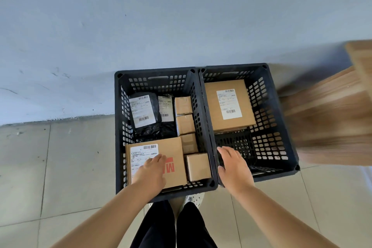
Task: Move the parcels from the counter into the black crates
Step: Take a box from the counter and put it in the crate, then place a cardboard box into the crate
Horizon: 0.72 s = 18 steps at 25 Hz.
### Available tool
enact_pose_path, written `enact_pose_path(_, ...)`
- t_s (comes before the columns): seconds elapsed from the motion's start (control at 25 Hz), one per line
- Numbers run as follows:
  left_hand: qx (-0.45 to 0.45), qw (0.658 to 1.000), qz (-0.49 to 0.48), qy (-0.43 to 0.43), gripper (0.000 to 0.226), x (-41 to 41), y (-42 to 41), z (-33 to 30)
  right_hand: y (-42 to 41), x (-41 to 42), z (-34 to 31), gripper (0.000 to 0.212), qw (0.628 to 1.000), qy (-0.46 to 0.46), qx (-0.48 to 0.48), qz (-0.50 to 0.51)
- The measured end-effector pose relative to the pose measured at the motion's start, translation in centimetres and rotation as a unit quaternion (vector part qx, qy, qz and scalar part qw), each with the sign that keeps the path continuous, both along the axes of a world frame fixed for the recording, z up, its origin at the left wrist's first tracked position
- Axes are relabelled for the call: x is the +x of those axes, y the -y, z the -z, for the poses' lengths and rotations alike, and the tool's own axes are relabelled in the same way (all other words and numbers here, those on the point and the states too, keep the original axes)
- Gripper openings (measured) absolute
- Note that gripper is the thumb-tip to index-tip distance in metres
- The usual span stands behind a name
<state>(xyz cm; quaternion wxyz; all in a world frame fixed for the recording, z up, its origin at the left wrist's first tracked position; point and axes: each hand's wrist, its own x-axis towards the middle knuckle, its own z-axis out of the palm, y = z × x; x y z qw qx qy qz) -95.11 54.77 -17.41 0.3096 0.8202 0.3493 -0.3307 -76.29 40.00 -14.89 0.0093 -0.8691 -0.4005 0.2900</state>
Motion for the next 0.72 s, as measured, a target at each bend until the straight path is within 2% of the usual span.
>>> enact_pose_path(0.08, 0.0, 0.999, 0.011, 0.03, 0.064, 0.3, 0.3, -1.8, 0.9, 0.8, -2.2, 0.055, 0.996, 0.0, 0.024, 0.084)
enact_pose_path(0.2, 0.014, 0.997, 0.009, 0.069, 0.056, 1.4, 0.5, -4.7, 2.4, 1.7, -5.6, 0.051, 0.988, 0.005, 0.053, 0.148)
enact_pose_path(0.48, 0.018, 0.991, 0.005, 0.132, 0.051, 4.9, 2.3, -10.2, 5.7, 1.9, -11.4, 0.036, 0.96, -0.028, 0.137, 0.244)
enact_pose_path(0.72, 0.016, 0.978, -0.026, 0.207, 0.045, 8.8, 6.5, -15.6, 9.7, 3.3, -14.0, 0.036, 0.939, -0.042, 0.187, 0.286)
